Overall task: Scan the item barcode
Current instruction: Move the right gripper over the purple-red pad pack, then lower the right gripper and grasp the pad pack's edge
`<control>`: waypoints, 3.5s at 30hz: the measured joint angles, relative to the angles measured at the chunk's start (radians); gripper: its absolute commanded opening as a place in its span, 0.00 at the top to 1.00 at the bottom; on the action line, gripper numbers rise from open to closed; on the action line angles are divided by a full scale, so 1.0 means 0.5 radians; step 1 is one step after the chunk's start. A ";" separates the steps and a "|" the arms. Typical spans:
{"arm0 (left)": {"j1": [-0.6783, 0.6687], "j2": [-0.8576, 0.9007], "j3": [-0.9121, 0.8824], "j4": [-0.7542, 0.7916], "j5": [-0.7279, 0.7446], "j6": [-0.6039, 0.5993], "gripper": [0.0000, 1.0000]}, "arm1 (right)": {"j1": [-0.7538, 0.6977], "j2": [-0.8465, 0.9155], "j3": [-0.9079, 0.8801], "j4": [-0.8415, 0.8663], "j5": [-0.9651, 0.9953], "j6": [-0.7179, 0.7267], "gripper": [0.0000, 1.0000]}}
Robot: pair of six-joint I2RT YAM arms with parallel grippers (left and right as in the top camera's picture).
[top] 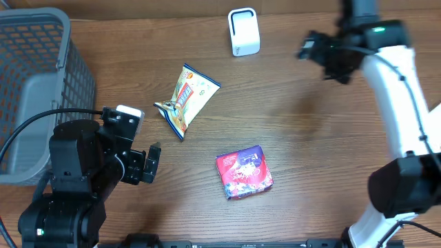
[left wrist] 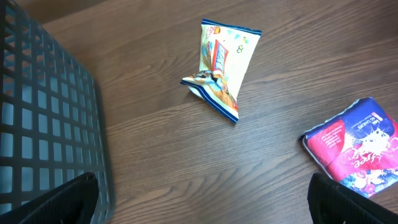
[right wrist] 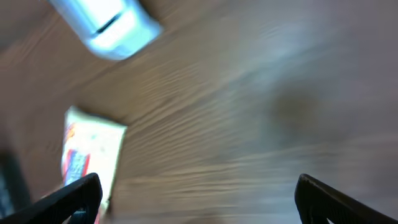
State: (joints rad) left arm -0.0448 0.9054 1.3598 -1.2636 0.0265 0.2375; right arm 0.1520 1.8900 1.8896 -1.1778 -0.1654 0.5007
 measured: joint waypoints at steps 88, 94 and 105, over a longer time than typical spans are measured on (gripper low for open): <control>0.000 0.000 0.000 0.074 -0.016 0.003 0.00 | 0.877 -0.072 -1.147 0.155 -0.485 -0.576 0.00; 0.000 0.000 0.000 0.074 -0.016 0.003 0.00 | 0.881 -0.072 -1.147 0.248 -0.428 -0.610 0.26; 0.000 0.000 0.000 0.074 -0.016 0.003 0.00 | 0.881 -0.072 -1.173 0.295 -0.388 -0.658 0.44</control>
State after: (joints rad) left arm -0.0448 0.9054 1.3598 -1.2266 0.0185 0.2390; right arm 0.5926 1.8538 1.3033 -1.0302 -0.3592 0.1715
